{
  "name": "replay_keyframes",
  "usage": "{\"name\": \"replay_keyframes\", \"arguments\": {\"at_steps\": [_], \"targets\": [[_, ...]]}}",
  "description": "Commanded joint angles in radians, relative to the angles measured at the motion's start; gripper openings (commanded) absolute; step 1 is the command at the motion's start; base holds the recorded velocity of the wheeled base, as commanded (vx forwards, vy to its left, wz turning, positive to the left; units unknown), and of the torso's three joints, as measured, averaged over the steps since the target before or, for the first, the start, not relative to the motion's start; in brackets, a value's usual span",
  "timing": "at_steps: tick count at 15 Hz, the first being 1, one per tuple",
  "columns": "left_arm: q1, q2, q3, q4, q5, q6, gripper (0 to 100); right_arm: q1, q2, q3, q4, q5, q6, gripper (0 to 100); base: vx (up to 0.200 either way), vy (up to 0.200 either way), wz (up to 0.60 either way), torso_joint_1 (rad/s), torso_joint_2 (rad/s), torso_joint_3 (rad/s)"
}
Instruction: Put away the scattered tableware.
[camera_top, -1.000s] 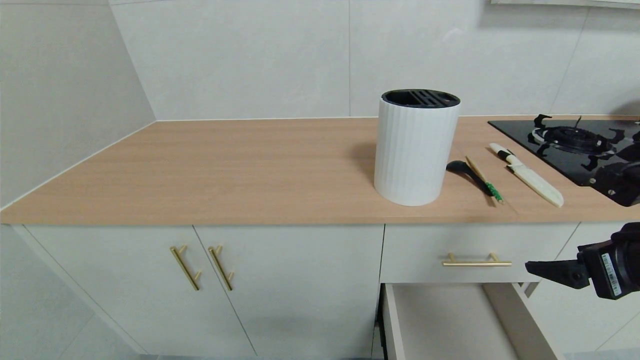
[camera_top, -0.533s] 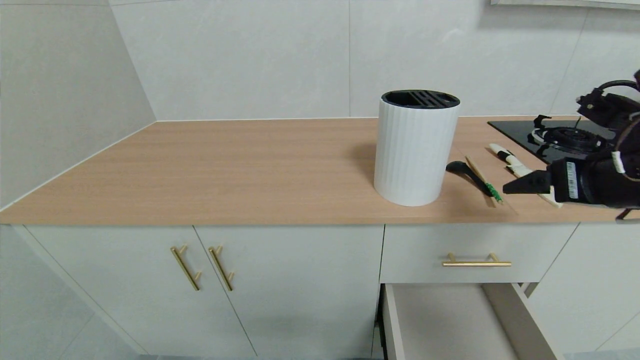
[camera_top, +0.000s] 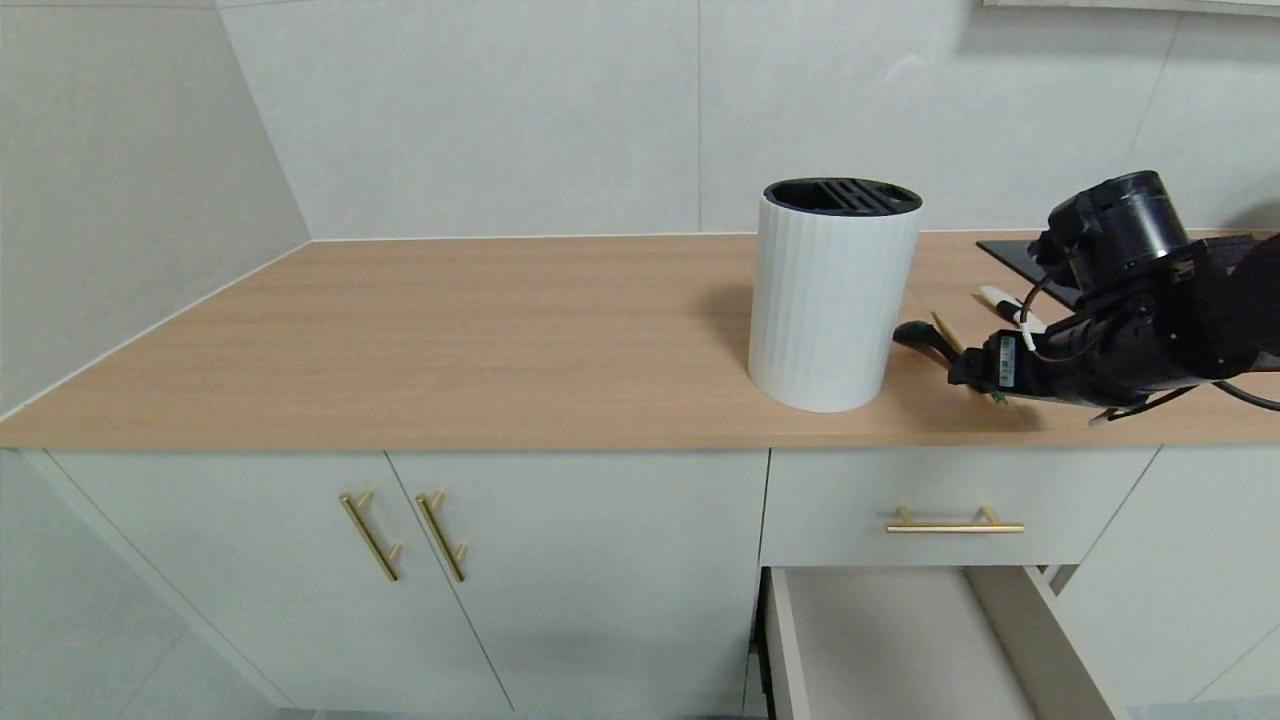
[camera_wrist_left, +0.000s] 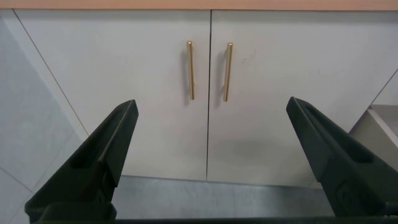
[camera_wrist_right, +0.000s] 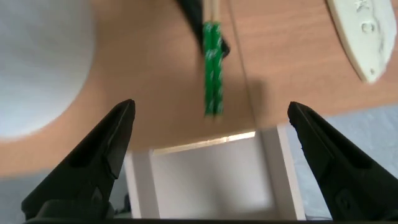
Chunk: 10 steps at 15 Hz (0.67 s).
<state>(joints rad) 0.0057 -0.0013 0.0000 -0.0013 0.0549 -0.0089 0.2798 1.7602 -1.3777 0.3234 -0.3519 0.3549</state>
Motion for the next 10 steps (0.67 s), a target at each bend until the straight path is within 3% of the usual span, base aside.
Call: {"name": "replay_keyframes", "arguments": {"at_steps": [1, 8, 9, 10], "targets": [[0.000, 0.001, 0.000, 0.000, 0.000, 0.000, 100, -0.014, 0.039, 0.002, -0.012, -0.001, -0.001, 100, 0.000, 0.000, 0.00, 0.000, 0.00, 0.000], [0.000, 0.001, 0.000, 0.000, 0.000, 0.000, 100, -0.019, 0.082, 0.006, -0.069, -0.002, 0.001, 100, 0.000, 0.000, 0.00, 0.000, 0.00, 0.000], [0.000, 0.001, 0.000, 0.000, 0.000, 0.000, 100, -0.019, 0.085, 0.005, -0.069, -0.002, 0.001, 0, 0.000, 0.000, 0.00, 0.000, 0.00, 0.000], [0.000, 0.001, 0.000, 0.000, 0.000, 0.000, 100, -0.019, 0.085, 0.005, -0.069, -0.002, 0.001, 0, 0.000, 0.000, 0.00, 0.000, 0.00, 0.000]]}}
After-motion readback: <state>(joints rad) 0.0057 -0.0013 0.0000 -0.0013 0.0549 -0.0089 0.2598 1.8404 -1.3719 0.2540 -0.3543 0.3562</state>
